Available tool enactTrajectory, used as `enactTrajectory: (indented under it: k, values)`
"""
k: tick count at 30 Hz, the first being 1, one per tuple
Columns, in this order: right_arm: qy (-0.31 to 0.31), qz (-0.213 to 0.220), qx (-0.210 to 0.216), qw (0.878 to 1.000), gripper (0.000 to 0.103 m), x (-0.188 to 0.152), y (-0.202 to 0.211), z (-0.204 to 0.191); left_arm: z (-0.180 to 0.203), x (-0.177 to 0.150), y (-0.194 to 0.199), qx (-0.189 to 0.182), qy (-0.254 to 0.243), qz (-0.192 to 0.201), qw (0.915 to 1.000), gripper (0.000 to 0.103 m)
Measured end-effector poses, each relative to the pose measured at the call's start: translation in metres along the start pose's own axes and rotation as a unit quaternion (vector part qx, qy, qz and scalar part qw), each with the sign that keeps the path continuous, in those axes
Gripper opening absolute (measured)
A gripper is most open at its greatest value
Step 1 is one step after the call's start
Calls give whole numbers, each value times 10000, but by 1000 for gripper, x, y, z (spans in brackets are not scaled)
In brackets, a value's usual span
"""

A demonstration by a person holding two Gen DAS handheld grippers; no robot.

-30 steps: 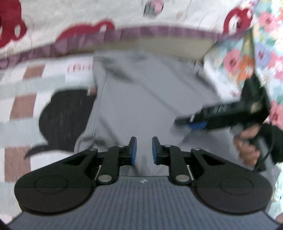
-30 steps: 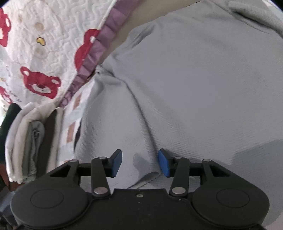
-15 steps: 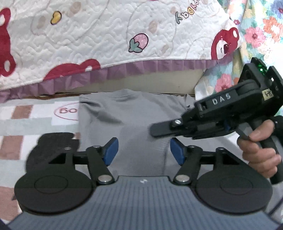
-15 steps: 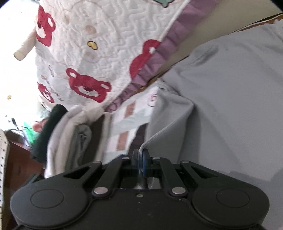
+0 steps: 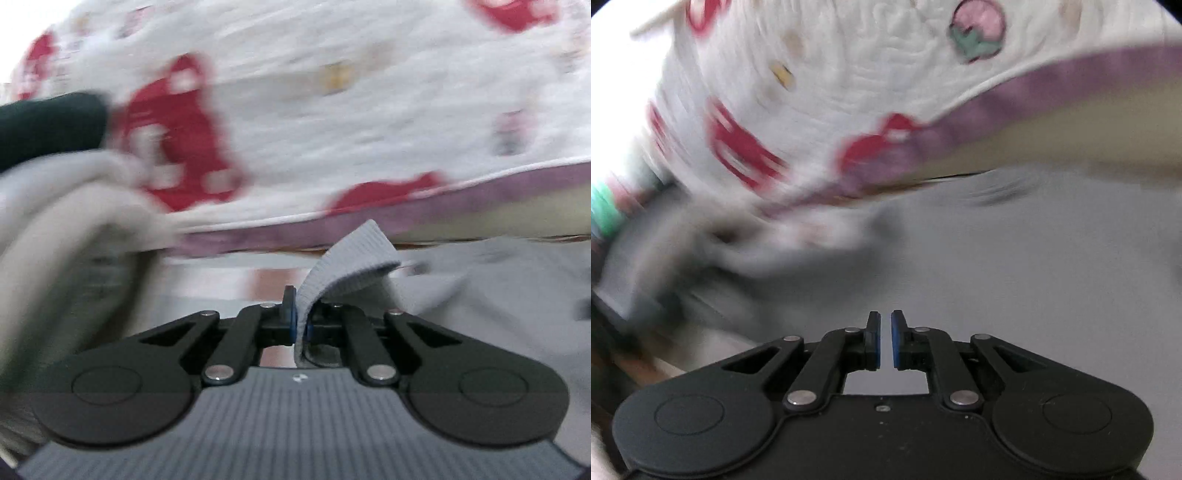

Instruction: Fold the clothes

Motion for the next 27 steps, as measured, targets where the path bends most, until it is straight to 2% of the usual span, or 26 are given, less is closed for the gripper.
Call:
enactTrajectory:
  k: [1,3,5,8,11,15,20,23,26,27]
  values:
    - [406,-43,-506,9979,10,0,-1,12,-8,-4,-9,176,-63,-91,9998,4]
    - [609,-162,-1123,9917,10,-6,-1,40,-16,-13,-28,186,-31,-383,9991,4]
    - [530,-174,-1439,9880,11,-7,3,63,-24,-17,-41,121,224,-613,9978,5]
    - [258,-90,-1750,9842,15,-7,14,93,-31,-17,-47,281,247,-602,9975,5]
    - [311,-133,-2030,9786,15,-15,20,112,-39,-16,-45,383,351,-585,9969,5]
    - [83,-190,-2131,9768,15,-32,21,129,-49,-26,-45,703,252,-678,9949,4]
    - [-106,-63,-2122,9772,17,-41,26,136,-61,-53,-52,563,719,-1298,9873,4]
    - [-49,-59,-2147,9767,22,-42,27,137,-69,-63,-57,565,958,-1507,9823,4]
    - [-62,-56,-2173,9761,22,-42,29,139,-71,-63,-57,853,709,-1517,9822,5]
    - [-85,-56,-2174,9760,22,-42,30,140,-66,-63,-54,1048,401,-1476,9827,6]
Point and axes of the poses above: each gripper's, at about its wrist camera, not at the fingertips, and y roughly against the way its jaws point, z to its right, x to its top, the point moved 6 cm from there along -y, roughly the way its jaws point, and after that the axes turned 3 degrees about -y, right-handed, at the moved point
